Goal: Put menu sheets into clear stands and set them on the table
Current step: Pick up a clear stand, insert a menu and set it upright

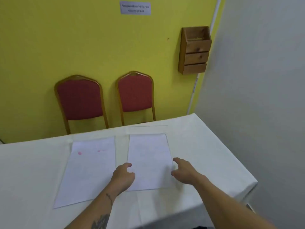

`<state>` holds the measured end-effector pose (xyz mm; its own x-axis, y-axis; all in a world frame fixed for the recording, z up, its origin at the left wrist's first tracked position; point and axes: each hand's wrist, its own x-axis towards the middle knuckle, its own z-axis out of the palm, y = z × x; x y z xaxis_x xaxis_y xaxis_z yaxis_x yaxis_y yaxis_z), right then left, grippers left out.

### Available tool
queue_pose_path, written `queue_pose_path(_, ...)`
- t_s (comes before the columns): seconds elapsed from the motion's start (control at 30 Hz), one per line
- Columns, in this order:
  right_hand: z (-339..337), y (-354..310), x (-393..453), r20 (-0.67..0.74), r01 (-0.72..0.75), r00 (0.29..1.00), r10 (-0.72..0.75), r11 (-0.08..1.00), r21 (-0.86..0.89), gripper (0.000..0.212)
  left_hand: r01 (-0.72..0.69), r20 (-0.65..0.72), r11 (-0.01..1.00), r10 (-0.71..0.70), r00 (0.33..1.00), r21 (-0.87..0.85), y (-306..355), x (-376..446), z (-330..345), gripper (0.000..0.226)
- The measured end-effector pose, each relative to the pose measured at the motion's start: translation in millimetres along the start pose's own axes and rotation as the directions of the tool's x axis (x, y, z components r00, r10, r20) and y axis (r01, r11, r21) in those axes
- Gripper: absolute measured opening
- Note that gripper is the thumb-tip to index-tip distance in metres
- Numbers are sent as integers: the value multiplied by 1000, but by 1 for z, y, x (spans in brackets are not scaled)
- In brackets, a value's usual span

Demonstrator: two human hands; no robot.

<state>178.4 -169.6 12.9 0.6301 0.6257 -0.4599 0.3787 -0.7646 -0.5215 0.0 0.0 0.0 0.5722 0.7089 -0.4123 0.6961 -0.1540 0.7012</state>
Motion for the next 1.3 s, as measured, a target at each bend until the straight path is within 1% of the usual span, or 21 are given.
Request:
queue_pose_path(0.03, 2, 5, 3, 10, 2, 1000, -2, 1000, 10, 68, 13, 10, 999, -13, 1000, 30, 2, 2, 6, 57)
queue_pose_path(0.2, 11, 16, 12, 30, -34, 999, 34, 999, 8, 71, 113, -48, 993, -111, 993, 40, 3, 3, 22, 58)
queue_pose_path(0.33, 15, 15, 15, 30, 0, 1000, -1, 1000, 24, 71, 141, -78, 989, -138, 987, 34, 7, 7, 24, 57)
queue_pose_path(0.4, 18, 15, 18, 24, 11, 1000, -13, 998, 67, 71, 153, -82, 987, -156, 984, -40, 9, 9, 22, 55)
queue_pose_path(0.5, 17, 16, 21, 1, -4, 1000, 3, 978, 209, 69, 178, -71, 970, -192, 979, -168, 4, 13, 11, 51)
queue_pose_path(0.63, 12, 29, 23, -17, -17, 1000, 25, 924, 383, 69, 180, -45, 936, -203, 978, -303, -16, 20, -2, 41)
queue_pose_path(0.7, 9, 36, 24, -9, -14, 1000, 21, 872, 489, 68, 160, -38, 899, -192, 981, -408, -19, 18, -7, 41)
queue_pose_path(0.8, -5, 33, 20, -14, -27, 999, 48, 756, 654, 63, 112, -54, 817, -172, 984, -565, -17, 13, -16, 44)
queue_pose_path(0.9, -18, 27, 17, -67, 18, 997, 47, 672, 740, 60, 50, -75, 765, -127, 989, -643, -14, 10, -22, 46)
queue_pose_path(0.97, -25, 20, 15, -101, 51, 994, 43, 634, 771, 56, -7, -108, 753, -85, 990, -658, -10, 9, -25, 41)
queue_pose_path(1.07, -32, 10, 13, -156, 94, 986, 57, 587, 804, 40, -94, -187, 757, -38, 982, -646, 2, 8, -28, 31)
queue_pose_path(1.13, -36, 4, 11, -223, 131, 971, 91, 575, 807, 36, -143, -240, 742, -25, 970, -655, 12, 7, -30, 30)
queue_pose_path(1.2, -39, -4, 13, -268, 151, 953, 140, 547, 823, 37, -192, -293, 738, -8, 956, -646, 20, 9, -29, 31)
queue_pose_path(1.23, -42, -10, 13, -293, 174, 944, 153, 525, 833, 35, -222, -317, 730, 8, 948, -647, 25, 9, -29, 28)
queue_pose_path(1.3, -52, -23, 16, -345, 231, 925, 161, 483, 845, 25, -281, -369, 724, 39, 929, -630, 39, 12, -33, 17)
